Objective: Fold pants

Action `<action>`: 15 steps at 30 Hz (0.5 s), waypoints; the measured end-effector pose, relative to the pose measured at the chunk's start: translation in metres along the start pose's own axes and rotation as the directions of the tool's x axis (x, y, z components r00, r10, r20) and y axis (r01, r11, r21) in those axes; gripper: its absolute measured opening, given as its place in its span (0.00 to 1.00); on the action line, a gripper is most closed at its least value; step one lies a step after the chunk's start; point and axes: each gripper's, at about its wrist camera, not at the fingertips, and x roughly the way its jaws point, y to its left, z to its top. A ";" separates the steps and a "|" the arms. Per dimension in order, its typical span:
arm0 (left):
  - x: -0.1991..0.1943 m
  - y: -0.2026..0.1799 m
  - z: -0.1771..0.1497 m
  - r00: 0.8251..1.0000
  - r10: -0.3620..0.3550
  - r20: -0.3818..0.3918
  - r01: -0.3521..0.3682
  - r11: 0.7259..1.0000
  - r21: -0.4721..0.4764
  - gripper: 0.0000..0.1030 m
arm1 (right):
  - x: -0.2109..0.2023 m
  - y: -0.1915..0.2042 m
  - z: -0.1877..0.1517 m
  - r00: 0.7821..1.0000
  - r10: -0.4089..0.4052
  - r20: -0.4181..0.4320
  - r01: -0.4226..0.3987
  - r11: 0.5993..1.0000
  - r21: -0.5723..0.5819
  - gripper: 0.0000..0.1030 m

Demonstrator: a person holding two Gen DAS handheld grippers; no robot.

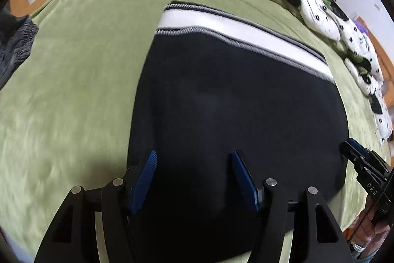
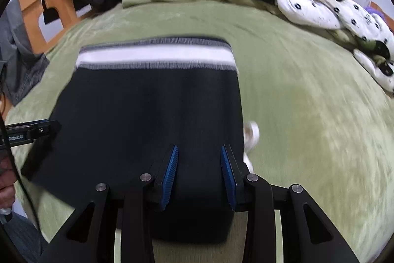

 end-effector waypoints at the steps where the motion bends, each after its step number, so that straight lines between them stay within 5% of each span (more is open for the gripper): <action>1: -0.005 -0.003 -0.007 1.000 0.003 0.013 -0.003 1.000 0.013 0.59 | -0.004 0.002 -0.004 1.000 0.001 -0.006 -0.001 1.000 0.002 0.34; 6: -0.026 -0.015 -0.040 0.999 0.046 0.015 -0.047 0.996 0.074 0.60 | -0.040 0.004 -0.034 0.999 -0.009 0.041 0.005 0.996 0.083 0.34; 9: -0.045 -0.019 -0.050 1.000 -0.009 -0.019 0.011 0.996 0.093 0.59 | -0.072 0.001 -0.038 0.996 0.022 0.089 -0.034 0.990 0.139 0.34; 15: -0.119 -0.015 -0.075 0.988 0.000 0.152 -0.017 0.994 0.109 0.60 | -0.138 0.009 -0.045 0.981 -0.013 0.191 -0.015 0.990 0.141 0.42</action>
